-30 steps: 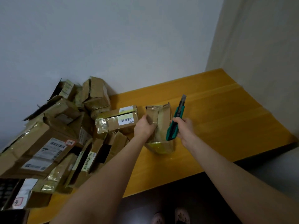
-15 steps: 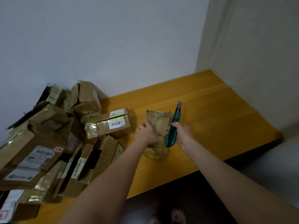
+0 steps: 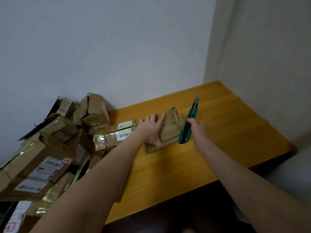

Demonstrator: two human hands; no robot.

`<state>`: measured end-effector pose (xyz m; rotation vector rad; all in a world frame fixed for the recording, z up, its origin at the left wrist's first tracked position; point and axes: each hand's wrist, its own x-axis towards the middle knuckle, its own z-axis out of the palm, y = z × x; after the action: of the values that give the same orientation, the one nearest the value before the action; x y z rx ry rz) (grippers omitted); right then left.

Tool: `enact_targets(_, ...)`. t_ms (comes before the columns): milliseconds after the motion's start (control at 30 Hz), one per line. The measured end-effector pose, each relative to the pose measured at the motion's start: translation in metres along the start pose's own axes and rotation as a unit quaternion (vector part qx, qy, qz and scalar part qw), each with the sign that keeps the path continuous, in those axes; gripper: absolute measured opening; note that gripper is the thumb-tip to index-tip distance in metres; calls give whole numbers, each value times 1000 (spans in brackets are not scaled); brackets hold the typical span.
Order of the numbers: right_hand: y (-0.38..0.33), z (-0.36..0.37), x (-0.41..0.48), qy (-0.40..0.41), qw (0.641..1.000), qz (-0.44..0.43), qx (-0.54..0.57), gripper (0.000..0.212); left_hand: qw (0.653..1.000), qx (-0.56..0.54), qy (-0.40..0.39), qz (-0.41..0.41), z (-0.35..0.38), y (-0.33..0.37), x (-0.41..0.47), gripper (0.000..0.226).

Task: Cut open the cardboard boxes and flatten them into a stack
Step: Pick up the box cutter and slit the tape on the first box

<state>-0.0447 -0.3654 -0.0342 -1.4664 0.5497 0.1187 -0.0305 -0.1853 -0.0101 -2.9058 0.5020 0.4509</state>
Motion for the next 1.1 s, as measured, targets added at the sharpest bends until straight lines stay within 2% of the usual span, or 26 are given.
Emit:
enact_targets(100, 9, 4, -1, -58, 996, 71, -5, 28, 1000, -13, -22, 14, 24, -6, -10, 131)
enact_targets(233, 33, 13, -7, -84, 990, 110, -22, 28, 996, -15, -72, -52, 60, 1, -15, 128)
enact_targets(400, 41, 18, -7, -97, 988, 105, -49, 22, 989, -83, -38, -117, 75, 21, -8, 127)
enact_targets(533, 39, 9, -3, -95, 986, 108, -82, 33, 986, -93, -43, -130, 72, 32, 2, 128)
enact_targets(633, 38, -4, -1, -57, 975, 49, -209, 27, 987, -93, -40, -126, 73, 31, 3, 124)
enact_targets(700, 36, -14, -2, -55, 943, -8, -328, 18, 987, -99, -42, -121, 72, 29, 3, 122)
enact_targets(833, 26, -24, -11, -59, 830, -99, -546, 19, 988, -98, -43, -114, 71, 30, 3, 121)
enact_targets(933, 19, -20, -19, -72, 762, -125, -631, 27, 987, -103, -38, -115, 72, 30, 4, 122)
enact_targets(1100, 16, -11, -29, -79, 700, -156, -693, 23, 988, -105, -25, -113, 72, 33, 0, 119)
